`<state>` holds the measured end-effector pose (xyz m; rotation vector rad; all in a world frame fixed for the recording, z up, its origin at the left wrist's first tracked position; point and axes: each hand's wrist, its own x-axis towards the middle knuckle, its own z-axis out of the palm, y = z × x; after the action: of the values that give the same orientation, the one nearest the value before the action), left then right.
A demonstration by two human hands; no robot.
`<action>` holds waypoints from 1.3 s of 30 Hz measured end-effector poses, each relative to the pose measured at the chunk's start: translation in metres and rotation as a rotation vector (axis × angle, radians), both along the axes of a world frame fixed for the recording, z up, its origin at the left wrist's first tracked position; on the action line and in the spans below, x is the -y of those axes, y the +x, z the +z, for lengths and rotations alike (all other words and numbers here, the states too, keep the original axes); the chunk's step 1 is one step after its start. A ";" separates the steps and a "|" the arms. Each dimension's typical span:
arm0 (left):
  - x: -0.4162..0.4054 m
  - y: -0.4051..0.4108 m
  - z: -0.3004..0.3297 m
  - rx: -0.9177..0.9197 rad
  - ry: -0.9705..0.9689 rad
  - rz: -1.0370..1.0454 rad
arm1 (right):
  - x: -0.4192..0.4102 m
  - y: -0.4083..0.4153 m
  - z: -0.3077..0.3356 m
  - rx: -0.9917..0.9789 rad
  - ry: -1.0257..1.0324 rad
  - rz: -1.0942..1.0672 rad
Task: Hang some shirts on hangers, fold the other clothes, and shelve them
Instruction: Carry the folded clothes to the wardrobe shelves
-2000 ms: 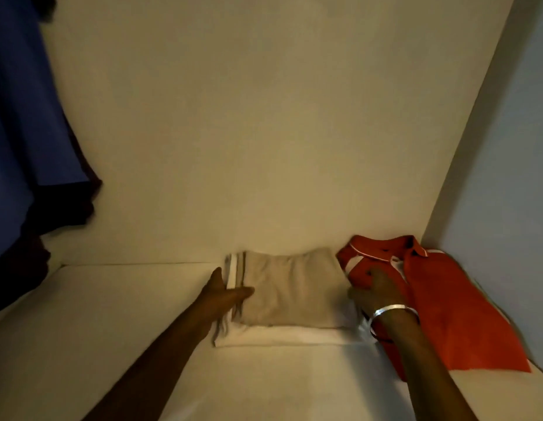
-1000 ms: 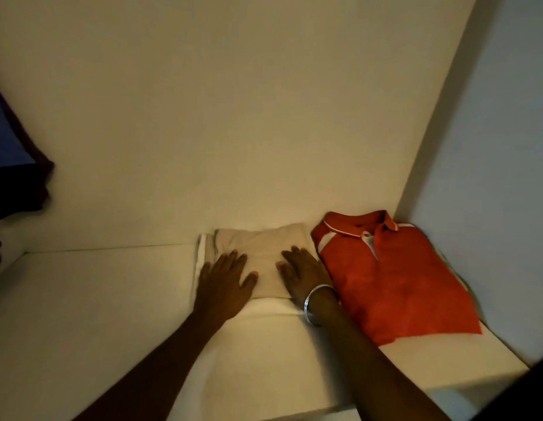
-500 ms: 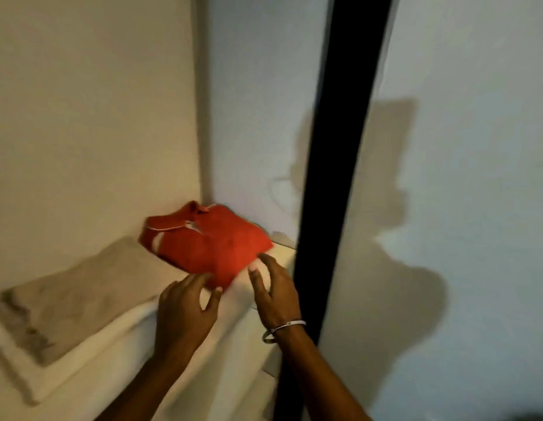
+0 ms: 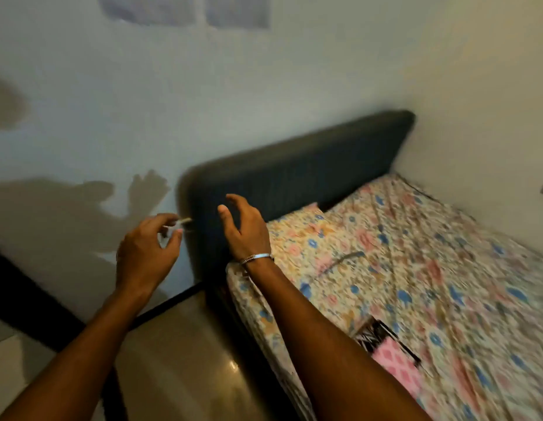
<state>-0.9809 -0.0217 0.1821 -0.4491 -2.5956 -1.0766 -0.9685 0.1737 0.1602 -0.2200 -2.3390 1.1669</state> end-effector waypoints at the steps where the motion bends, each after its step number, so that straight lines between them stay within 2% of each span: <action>1: -0.036 0.010 -0.007 0.029 -0.001 -0.075 | -0.033 0.021 -0.010 0.015 -0.008 -0.070; 6: -0.173 0.073 -0.047 0.187 -0.020 -0.307 | -0.145 0.129 -0.060 0.100 -0.082 -0.280; 11: -0.278 0.148 -0.105 0.330 -0.084 -0.460 | -0.235 0.241 -0.119 0.261 -0.163 -0.393; 19: -0.350 0.246 -0.186 0.554 -0.175 -0.543 | -0.297 0.364 -0.200 0.472 -0.443 -0.597; 23: -0.365 0.262 -0.227 0.643 -0.207 -0.538 | -0.299 0.388 -0.254 0.587 -0.599 -0.703; 29: -0.418 0.254 -0.321 0.845 -0.232 -0.575 | -0.305 0.385 -0.351 0.735 -0.809 -0.802; 32: -0.449 0.239 -0.373 1.013 -0.338 -0.580 | -0.329 0.382 -0.391 0.791 -0.851 -0.876; 35: -0.462 0.232 -0.419 1.171 -0.453 -0.620 | -0.345 0.376 -0.422 0.756 -1.053 -0.932; 39: -0.462 0.232 -0.445 1.123 -0.499 -0.620 | -0.353 0.372 -0.432 0.697 -1.112 -1.160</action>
<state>-0.7488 0.4408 -0.2633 -1.0542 -3.9245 -0.9837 -0.5965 0.5265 -0.2719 -2.2335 -1.1355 1.6167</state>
